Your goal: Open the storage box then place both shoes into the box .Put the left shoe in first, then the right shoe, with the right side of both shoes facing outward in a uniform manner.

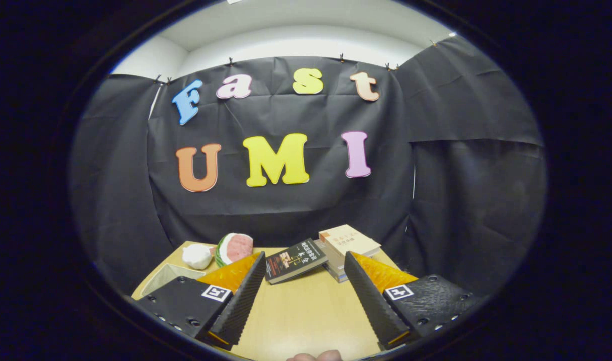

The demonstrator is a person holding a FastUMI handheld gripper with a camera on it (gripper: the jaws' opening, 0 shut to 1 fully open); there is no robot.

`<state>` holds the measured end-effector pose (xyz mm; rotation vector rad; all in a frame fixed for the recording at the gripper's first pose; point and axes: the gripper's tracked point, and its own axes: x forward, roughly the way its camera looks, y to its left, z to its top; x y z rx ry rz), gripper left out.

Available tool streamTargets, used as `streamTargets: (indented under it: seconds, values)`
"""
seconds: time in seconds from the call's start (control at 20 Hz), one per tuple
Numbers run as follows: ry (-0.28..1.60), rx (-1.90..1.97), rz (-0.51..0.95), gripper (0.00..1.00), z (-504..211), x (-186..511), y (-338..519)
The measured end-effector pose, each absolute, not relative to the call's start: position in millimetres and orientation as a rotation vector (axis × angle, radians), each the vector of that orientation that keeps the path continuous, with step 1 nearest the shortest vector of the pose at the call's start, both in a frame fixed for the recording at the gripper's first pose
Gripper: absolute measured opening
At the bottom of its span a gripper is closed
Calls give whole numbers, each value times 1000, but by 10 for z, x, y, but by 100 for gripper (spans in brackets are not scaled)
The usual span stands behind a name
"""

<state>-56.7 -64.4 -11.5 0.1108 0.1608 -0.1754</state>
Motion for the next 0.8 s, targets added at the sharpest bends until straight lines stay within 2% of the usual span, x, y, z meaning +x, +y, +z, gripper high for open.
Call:
streamTargets:
  seconds: [0.4, 0.8]
  values:
    - [129, 132, -146, 96, -45, -633, -919]
    - [108, 151, -145, 96, 23, -700, -828]
